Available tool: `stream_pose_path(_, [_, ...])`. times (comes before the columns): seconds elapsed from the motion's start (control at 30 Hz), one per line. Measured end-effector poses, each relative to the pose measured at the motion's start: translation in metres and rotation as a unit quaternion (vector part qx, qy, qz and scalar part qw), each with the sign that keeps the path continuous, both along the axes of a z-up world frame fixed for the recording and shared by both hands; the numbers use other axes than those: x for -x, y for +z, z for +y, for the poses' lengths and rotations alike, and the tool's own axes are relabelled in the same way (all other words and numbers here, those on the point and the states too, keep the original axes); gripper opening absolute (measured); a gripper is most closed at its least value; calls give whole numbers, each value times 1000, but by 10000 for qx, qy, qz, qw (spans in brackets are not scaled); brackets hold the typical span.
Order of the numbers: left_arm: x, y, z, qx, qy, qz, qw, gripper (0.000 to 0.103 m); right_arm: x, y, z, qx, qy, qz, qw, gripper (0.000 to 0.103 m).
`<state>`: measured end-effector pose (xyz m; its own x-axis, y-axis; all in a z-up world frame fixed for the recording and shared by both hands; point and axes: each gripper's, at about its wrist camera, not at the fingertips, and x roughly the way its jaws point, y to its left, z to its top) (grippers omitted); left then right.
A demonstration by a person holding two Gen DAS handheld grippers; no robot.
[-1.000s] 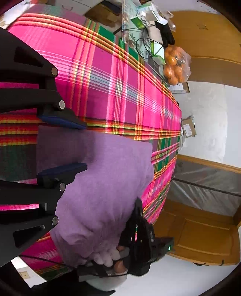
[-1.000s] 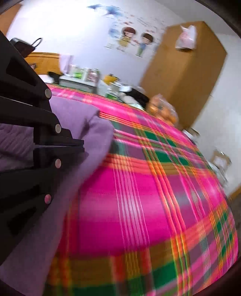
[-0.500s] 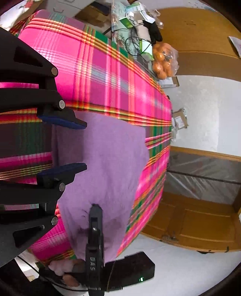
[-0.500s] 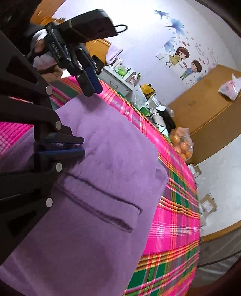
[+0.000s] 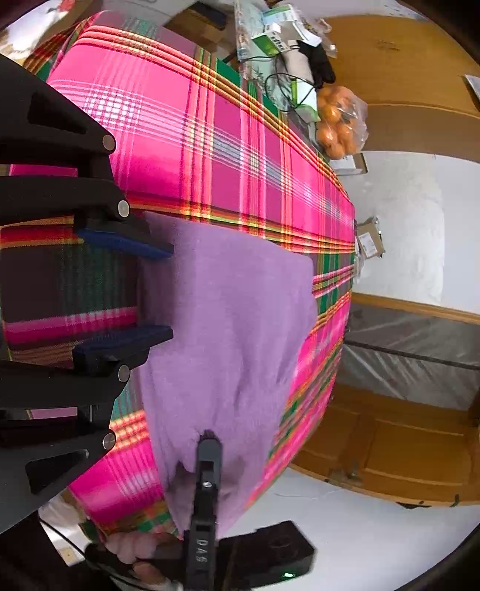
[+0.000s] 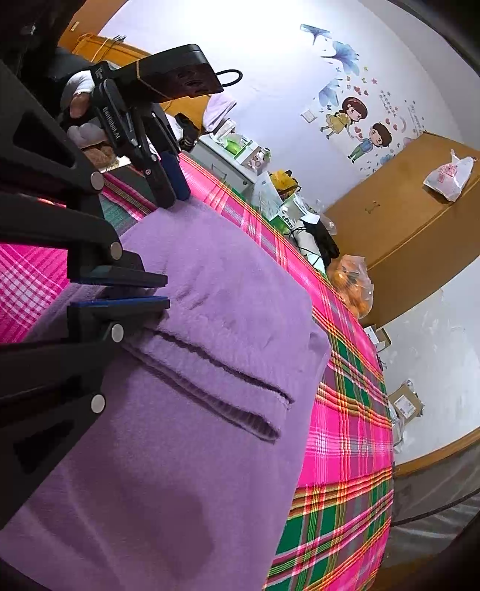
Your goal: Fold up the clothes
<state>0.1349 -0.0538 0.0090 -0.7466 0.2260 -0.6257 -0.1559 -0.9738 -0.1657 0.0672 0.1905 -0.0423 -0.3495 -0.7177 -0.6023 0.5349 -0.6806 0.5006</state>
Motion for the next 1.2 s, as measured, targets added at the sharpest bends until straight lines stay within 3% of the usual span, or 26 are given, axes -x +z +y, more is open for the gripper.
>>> stream_pose_path(0.1, [5,9,-1,-37,-18,142,9999,39,5,7,11,126,-290,15,9995,6])
stream_pose_path(0.17, [12,7,5,-40,-88,102,9999,39,12,10,16,121,-485,41,9987,16])
stream_pose_path(0.3, [20,2,16,-20,-239,-10,9997,39,28,7,6,128,-523,-87,9985,17])
stream_pose_path(0.33, [20,1,18,-16,-261,-27,9997,39,32,5,3,111,-516,-134,9985,16])
stream_pose_path(0.37, [21,1,20,-12,-282,-43,9996,39,36,1,3,73,-570,-209,9981,6])
stream_pose_path(0.43, [22,0,23,-5,-326,-76,9994,39,42,-3,10,153,-705,-338,9968,0])
stream_pose_path(0.63, [38,7,37,80,-433,8,9990,39,60,9,11,-120,-1047,-64,9944,4])
stream_pose_path(0.9, [66,-2,57,253,-404,-184,9987,39,74,1,-6,-960,-1143,298,9883,3])
stream_pose_path(1.2, [66,-5,63,496,-348,-165,9980,40,73,1,-10,-1071,-1164,345,9868,2])
